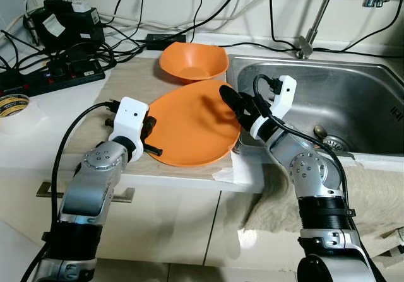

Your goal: Kitchen organization

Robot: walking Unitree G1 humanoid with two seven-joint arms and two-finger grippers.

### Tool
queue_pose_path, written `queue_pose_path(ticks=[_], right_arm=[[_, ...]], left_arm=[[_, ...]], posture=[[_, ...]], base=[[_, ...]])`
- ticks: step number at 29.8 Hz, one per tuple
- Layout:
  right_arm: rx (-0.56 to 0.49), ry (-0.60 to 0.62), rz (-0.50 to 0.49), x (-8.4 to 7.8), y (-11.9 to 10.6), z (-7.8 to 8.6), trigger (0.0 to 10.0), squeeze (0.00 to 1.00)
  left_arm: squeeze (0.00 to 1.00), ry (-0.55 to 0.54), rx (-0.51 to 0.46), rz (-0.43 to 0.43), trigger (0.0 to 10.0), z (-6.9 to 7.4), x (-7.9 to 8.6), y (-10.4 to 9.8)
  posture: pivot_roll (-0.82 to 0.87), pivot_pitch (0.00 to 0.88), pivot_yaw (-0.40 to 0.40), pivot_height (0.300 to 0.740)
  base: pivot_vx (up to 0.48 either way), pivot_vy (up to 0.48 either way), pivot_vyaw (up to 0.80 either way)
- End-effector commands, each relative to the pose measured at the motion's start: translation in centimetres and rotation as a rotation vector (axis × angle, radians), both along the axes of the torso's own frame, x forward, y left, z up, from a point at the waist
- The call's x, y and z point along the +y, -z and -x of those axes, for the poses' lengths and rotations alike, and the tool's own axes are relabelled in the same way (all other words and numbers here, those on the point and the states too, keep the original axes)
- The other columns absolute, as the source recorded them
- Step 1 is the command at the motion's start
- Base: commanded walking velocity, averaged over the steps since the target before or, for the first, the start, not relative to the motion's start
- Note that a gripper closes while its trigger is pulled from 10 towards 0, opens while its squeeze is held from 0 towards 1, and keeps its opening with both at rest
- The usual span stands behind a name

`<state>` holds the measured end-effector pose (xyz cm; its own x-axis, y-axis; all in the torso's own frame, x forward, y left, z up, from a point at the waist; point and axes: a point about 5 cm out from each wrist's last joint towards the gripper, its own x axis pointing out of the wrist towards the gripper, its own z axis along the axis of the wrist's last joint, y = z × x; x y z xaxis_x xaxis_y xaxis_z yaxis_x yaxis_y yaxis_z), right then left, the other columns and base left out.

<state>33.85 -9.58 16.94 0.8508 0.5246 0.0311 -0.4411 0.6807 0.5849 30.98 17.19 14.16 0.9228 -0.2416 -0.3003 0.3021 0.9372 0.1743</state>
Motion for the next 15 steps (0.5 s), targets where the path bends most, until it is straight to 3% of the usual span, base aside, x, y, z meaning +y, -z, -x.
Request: queue_pose_path(ticks=[1,11,15], right_arm=[[0.064,-0.029,0.039,1.2,1.2,0.2,10.0,0.00],[0.132,0.019,0.129,1.2,3.0,0.1,10.0,0.00],[0.003,0.095,0.254,0.7,2.2,-0.2,10.0,0.00]], left_arm=[[0.00,0.001,0.211,-0.017,10.0,1.1,-0.2,4.3],[0.00,-0.003,0.206,-0.017,10.0,1.0,0.0,4.1],[0.00,-0.001,0.206,-0.020,10.0,1.0,0.0,4.0]], posture=[[0.07,0.000,-0.046,0.732],[0.07,0.000,-0.043,0.732],[0.07,0.000,-0.041,0.732]], base=[[0.000,0.000,0.00],[0.000,0.000,0.00],[0.000,0.000,0.00]])
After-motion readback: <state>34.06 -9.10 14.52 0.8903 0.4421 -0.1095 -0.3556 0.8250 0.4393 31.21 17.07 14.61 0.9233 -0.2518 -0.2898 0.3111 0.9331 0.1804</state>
